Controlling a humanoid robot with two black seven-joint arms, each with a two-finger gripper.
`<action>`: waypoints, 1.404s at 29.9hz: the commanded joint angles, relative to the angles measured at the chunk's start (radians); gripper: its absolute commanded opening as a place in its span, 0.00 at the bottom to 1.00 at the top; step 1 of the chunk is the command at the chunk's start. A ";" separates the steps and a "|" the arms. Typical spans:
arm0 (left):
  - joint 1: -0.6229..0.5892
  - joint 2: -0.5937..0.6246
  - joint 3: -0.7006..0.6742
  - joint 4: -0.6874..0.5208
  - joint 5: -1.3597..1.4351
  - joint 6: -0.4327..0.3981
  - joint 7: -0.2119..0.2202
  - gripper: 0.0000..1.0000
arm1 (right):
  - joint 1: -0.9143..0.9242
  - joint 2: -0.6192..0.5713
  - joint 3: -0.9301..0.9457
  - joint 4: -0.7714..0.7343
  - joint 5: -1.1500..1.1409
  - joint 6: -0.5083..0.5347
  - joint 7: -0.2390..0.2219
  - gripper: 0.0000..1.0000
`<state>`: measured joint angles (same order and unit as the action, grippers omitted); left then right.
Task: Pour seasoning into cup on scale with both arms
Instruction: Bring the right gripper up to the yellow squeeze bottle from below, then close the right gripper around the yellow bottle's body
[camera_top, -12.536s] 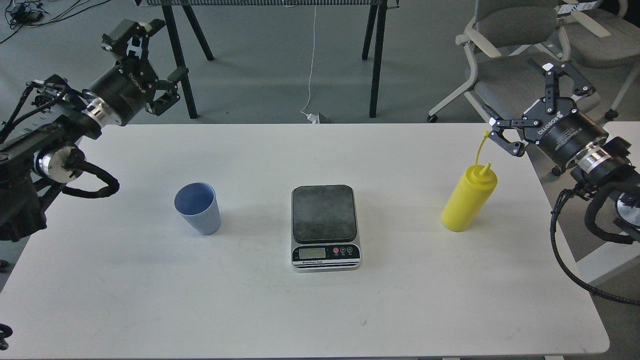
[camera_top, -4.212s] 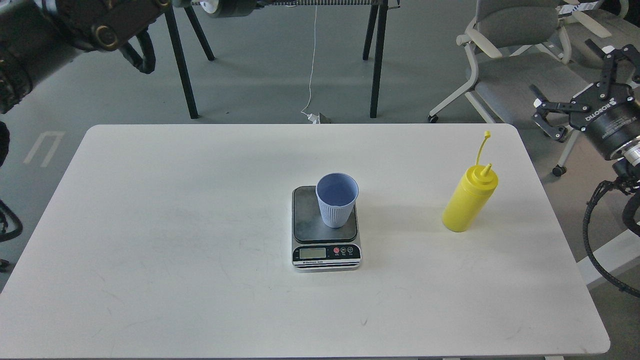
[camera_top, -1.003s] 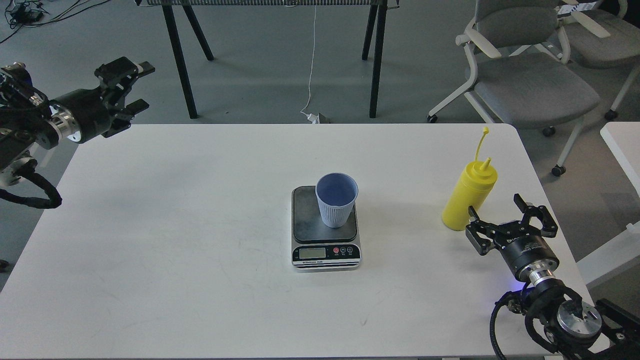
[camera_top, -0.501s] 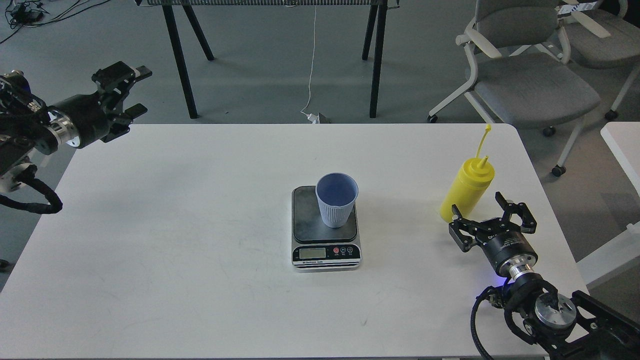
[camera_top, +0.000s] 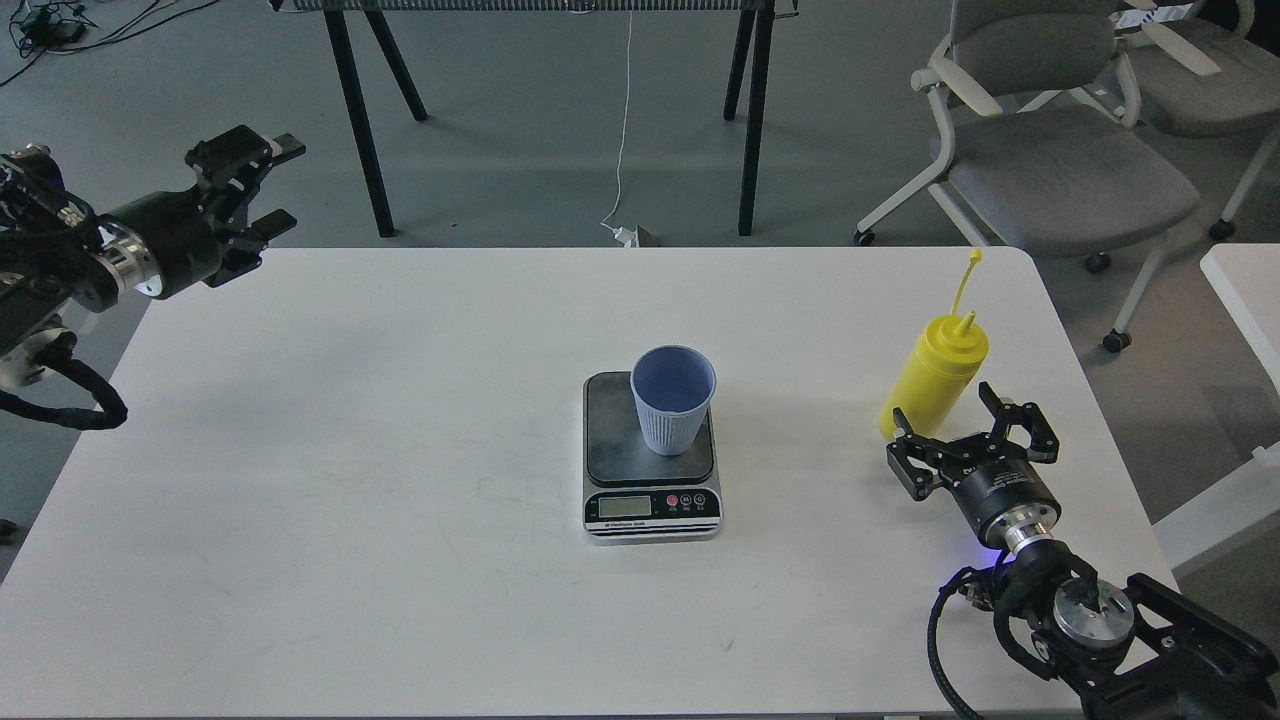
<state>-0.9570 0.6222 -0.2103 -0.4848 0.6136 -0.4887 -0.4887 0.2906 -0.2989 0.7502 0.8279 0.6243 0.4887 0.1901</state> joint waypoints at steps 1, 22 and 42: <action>0.009 -0.002 -0.001 0.000 0.000 0.000 0.000 1.00 | 0.015 -0.003 0.000 -0.006 0.000 0.000 0.000 0.99; 0.041 -0.002 -0.024 0.000 0.000 0.000 0.000 1.00 | 0.094 0.020 -0.003 -0.095 0.000 0.000 0.000 0.96; 0.060 -0.001 -0.069 -0.001 0.000 0.000 0.000 1.00 | 0.204 -0.155 0.060 0.134 -0.064 0.000 0.015 0.01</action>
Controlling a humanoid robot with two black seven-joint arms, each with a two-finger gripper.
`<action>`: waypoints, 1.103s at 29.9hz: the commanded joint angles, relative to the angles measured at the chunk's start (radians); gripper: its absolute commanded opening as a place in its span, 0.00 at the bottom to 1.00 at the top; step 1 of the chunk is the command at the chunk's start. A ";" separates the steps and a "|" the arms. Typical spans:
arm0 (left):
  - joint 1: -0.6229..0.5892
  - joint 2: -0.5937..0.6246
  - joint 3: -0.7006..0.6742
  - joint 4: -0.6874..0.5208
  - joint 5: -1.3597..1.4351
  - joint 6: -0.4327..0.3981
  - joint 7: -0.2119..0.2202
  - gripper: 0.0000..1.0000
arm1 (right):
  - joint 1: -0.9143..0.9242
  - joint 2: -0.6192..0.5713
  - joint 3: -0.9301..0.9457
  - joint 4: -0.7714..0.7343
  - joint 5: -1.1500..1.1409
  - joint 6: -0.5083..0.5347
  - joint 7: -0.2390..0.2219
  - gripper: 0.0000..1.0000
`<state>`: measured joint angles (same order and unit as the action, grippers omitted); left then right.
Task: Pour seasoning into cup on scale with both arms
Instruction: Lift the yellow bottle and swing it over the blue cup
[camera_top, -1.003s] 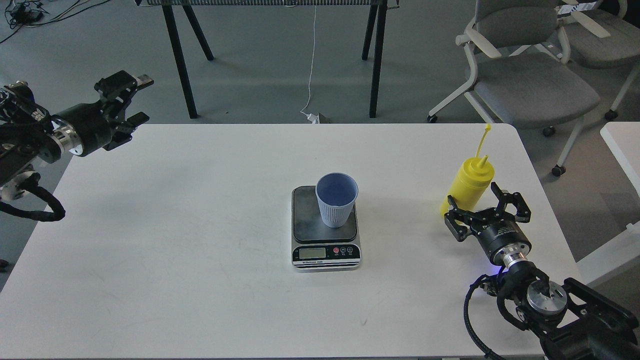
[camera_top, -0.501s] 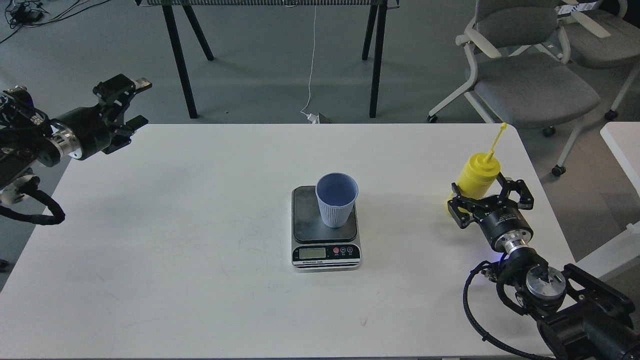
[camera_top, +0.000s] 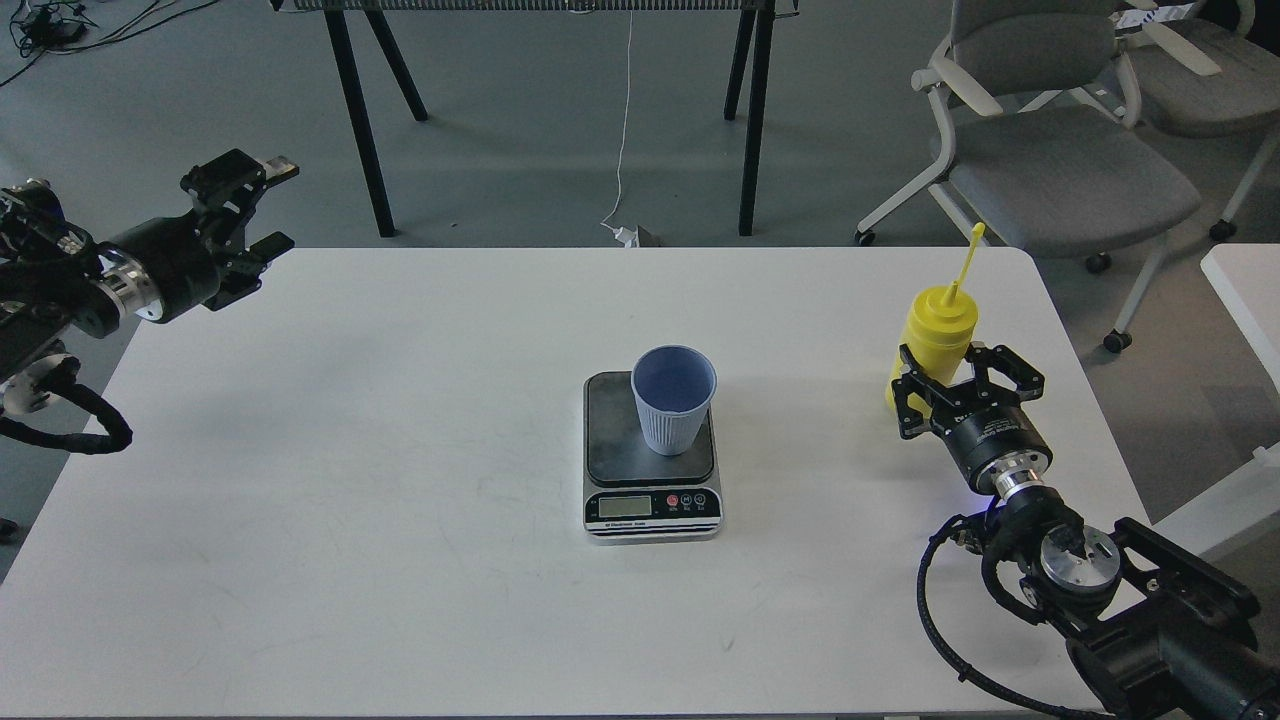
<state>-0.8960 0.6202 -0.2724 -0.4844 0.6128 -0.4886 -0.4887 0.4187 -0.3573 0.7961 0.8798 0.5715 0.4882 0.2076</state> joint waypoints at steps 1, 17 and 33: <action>0.000 0.001 -0.013 -0.002 -0.001 0.000 0.000 1.00 | 0.112 -0.126 0.014 0.099 -0.025 0.000 -0.004 0.01; 0.003 0.000 -0.048 -0.009 -0.001 0.000 0.000 1.00 | 0.756 -0.213 -0.411 0.077 -0.842 -0.267 0.016 0.01; 0.009 -0.005 -0.071 -0.008 -0.001 0.000 0.000 1.00 | 0.914 0.067 -0.845 -0.013 -1.286 -0.362 0.016 0.01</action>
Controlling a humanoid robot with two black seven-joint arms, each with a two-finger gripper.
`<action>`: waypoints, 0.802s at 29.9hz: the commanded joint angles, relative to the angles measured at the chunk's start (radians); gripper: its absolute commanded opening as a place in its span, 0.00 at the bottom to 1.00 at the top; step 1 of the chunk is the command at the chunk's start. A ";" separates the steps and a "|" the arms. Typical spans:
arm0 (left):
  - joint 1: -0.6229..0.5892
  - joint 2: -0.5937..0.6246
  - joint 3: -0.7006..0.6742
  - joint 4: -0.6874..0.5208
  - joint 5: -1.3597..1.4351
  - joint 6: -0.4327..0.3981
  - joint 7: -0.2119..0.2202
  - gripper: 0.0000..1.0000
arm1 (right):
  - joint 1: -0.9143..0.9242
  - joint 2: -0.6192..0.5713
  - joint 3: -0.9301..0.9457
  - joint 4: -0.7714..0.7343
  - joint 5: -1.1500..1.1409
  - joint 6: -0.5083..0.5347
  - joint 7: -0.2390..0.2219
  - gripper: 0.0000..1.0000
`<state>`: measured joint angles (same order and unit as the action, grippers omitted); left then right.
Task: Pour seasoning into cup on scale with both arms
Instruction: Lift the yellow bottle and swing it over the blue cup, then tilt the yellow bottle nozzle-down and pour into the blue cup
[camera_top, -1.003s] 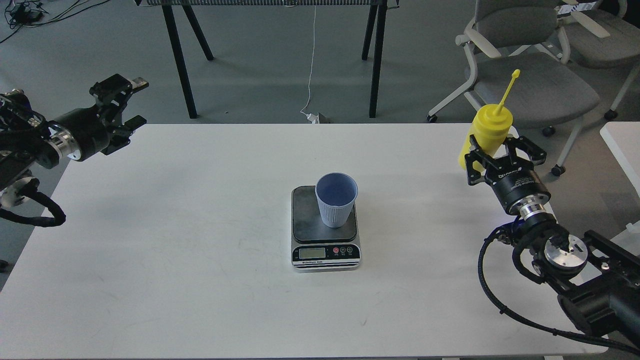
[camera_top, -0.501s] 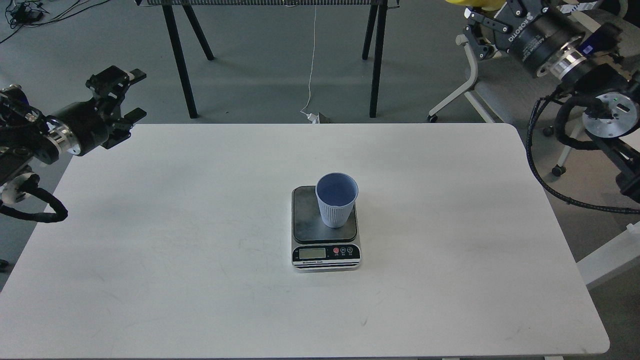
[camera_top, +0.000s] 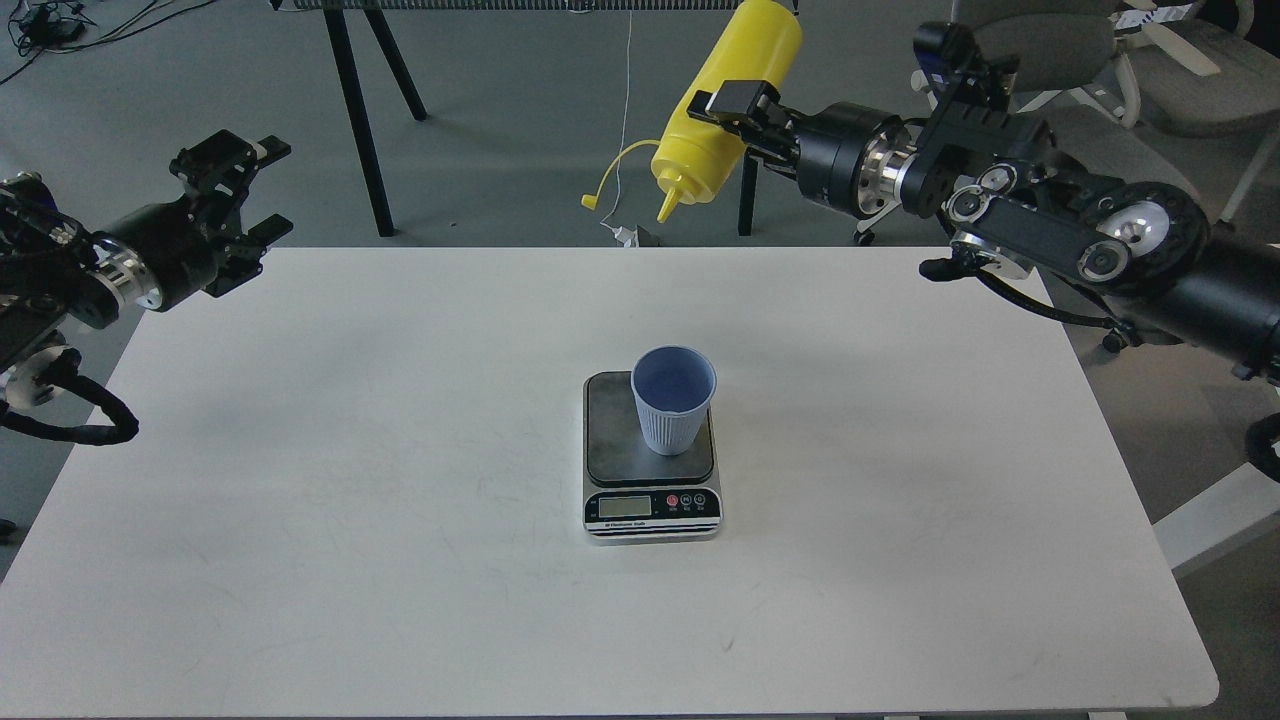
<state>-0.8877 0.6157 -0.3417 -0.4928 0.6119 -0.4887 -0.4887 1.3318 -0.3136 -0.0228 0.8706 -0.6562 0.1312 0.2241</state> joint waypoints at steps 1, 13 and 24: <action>0.001 -0.005 -0.002 0.000 0.000 0.000 0.000 1.00 | 0.001 0.027 -0.028 -0.005 -0.075 -0.007 0.000 0.01; 0.006 -0.036 -0.003 0.000 0.000 0.000 0.000 1.00 | 0.017 0.064 -0.138 -0.004 -0.120 -0.007 -0.003 0.01; 0.007 -0.048 -0.003 0.002 0.000 0.000 0.000 1.00 | 0.035 0.067 -0.212 -0.004 -0.122 -0.004 -0.008 0.01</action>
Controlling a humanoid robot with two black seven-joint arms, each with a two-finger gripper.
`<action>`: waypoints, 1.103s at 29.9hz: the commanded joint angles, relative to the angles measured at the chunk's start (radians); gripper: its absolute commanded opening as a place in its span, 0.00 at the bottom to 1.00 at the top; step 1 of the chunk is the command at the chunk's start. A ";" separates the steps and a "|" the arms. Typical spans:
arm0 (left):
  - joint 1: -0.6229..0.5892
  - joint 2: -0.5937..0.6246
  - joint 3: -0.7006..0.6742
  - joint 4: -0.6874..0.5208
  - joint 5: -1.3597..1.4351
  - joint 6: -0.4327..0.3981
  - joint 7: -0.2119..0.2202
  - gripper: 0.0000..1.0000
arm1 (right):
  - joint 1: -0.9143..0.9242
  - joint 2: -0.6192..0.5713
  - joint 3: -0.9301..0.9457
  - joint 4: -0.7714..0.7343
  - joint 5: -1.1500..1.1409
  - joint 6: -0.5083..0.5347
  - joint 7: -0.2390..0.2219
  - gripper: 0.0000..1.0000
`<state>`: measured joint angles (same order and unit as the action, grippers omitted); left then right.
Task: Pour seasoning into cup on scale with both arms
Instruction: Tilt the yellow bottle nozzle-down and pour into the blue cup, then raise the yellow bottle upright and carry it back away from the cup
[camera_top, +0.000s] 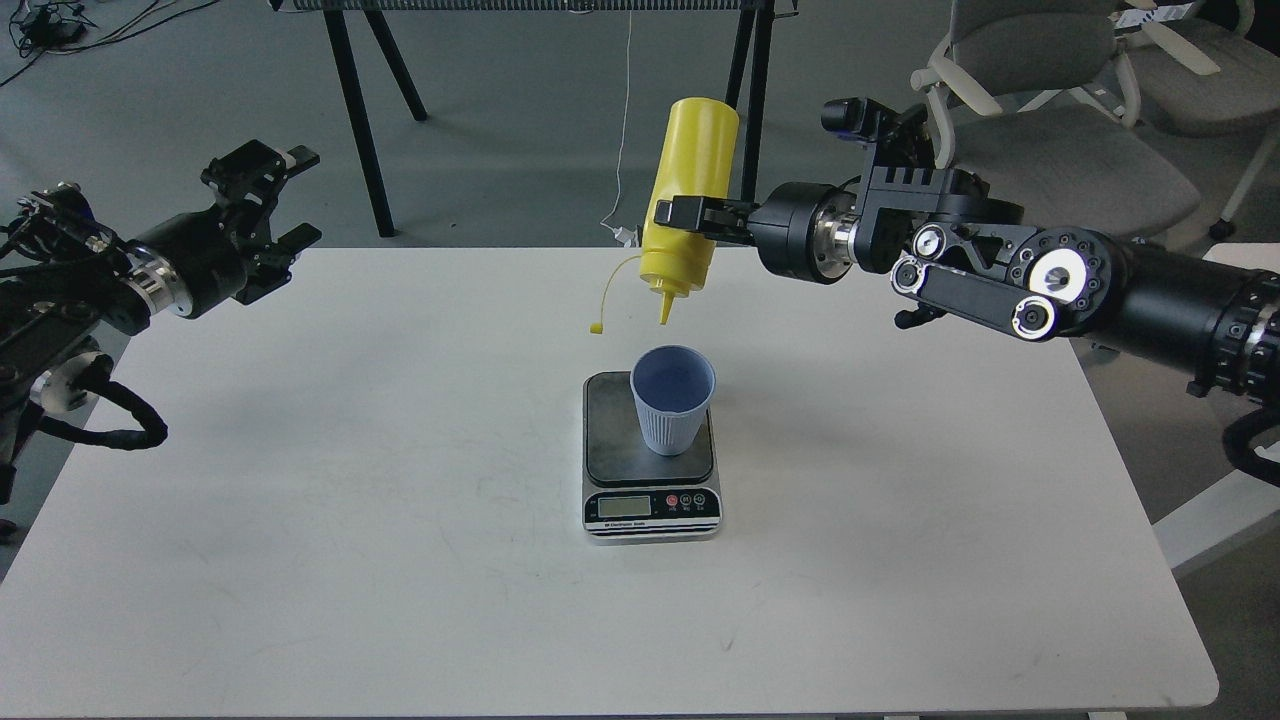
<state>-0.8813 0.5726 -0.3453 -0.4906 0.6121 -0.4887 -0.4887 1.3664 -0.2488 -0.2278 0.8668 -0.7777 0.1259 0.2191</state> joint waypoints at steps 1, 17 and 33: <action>0.001 -0.010 0.000 0.000 0.000 0.000 0.000 1.00 | 0.000 0.002 -0.011 0.000 0.000 0.003 -0.003 0.01; 0.013 -0.007 0.000 0.001 0.000 0.000 0.000 1.00 | -0.010 0.059 -0.042 -0.037 -0.006 0.000 -0.003 0.01; 0.013 -0.007 0.002 0.001 0.002 0.000 0.000 1.00 | 0.000 -0.019 0.177 -0.042 0.104 0.009 -0.010 0.01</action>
<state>-0.8682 0.5663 -0.3440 -0.4895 0.6126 -0.4887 -0.4887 1.3664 -0.2129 -0.1761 0.8189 -0.7303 0.1266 0.2133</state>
